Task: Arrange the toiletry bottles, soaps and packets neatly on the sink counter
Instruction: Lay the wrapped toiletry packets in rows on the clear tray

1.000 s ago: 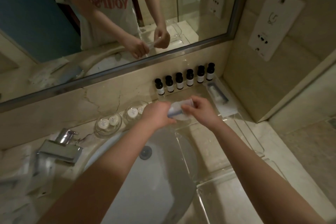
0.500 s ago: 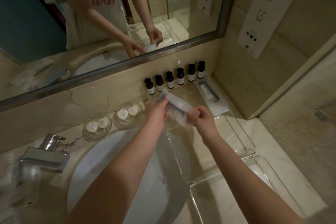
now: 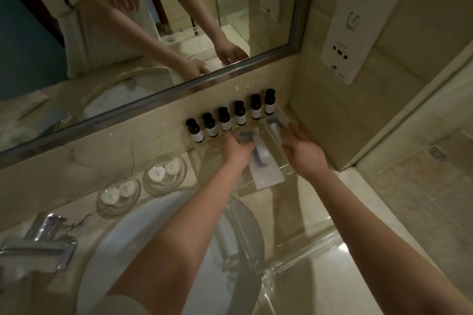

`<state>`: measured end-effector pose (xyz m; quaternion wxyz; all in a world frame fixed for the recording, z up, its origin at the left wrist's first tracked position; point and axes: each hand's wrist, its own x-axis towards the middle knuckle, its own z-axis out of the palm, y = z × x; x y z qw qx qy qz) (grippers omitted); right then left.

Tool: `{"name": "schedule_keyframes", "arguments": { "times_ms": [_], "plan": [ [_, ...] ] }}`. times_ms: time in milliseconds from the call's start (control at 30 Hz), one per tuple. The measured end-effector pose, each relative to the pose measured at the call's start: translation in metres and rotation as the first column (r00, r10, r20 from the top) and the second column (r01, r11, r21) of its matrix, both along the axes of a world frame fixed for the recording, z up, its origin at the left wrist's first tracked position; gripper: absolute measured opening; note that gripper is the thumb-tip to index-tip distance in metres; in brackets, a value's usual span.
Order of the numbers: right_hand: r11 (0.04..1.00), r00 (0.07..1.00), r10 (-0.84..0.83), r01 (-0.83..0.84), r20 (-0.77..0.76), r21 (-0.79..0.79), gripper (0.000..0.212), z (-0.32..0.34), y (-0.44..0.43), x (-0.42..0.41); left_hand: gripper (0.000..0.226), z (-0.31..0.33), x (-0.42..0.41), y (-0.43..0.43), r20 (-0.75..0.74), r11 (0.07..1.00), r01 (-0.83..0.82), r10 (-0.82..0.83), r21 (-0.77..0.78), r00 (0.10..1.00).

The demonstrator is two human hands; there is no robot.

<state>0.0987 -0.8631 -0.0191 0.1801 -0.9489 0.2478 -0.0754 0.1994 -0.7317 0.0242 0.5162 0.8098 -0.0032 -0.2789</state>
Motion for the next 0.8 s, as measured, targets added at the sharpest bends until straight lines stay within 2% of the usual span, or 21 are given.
{"name": "schedule_keyframes", "arguments": {
  "times_ms": [67, 133, 233, 300, 367, 500, 667, 800],
  "plan": [
    [0.999, 0.999, 0.044, -0.044, 0.001, -0.023, 0.051, -0.003, -0.002, 0.002, 0.072, -0.005, -0.004, 0.009, 0.231, 0.969, 0.134, -0.182, 0.208, 0.956],
    [0.999, 0.998, 0.054, -0.054, 0.018, -0.003, 0.054, -0.004, -0.001, 0.003, 0.082, -0.011, -0.014, 0.020, 0.353, 0.866, 0.293, -0.444, 0.404, 0.824],
    [0.998, 0.996, 0.055, -0.055, 0.074, -0.003, 0.055, -0.005, 0.001, 0.003, 0.100, -0.028, -0.030, 0.028, 0.323, 0.629, 0.508, -0.759, 0.588, 0.566],
    [0.998, 0.993, 0.067, -0.064, 0.102, -0.025, 0.053, -0.004, 0.002, 0.002, 0.100, -0.038, -0.035, 0.027, 0.299, 0.529, 0.513, -0.833, 0.676, 0.465],
    [0.997, 0.990, 0.067, -0.062, 0.124, -0.043, 0.050, -0.002, 0.003, 0.002, 0.090, -0.044, -0.037, 0.022, 0.339, 0.545, 0.466, -0.823, 0.697, 0.455],
    [0.998, 0.988, 0.055, -0.050, 0.148, -0.036, 0.043, 0.001, 0.003, 0.004, 0.084, -0.043, -0.038, 0.004, 0.377, 0.614, 0.410, -0.764, 0.674, 0.524],
    [0.995, 0.986, 0.100, -0.099, 0.133, -0.017, 0.038, 0.005, -0.002, 0.004, 0.089, -0.037, -0.035, -0.008, 0.345, 0.604, 0.430, -0.767, 0.671, 0.541],
    [0.998, 0.994, 0.056, -0.056, 0.098, -0.008, 0.037, 0.006, -0.003, 0.005, 0.089, -0.034, -0.036, -0.009, 0.323, 0.585, 0.436, -0.778, 0.683, 0.539]
  ]
}}
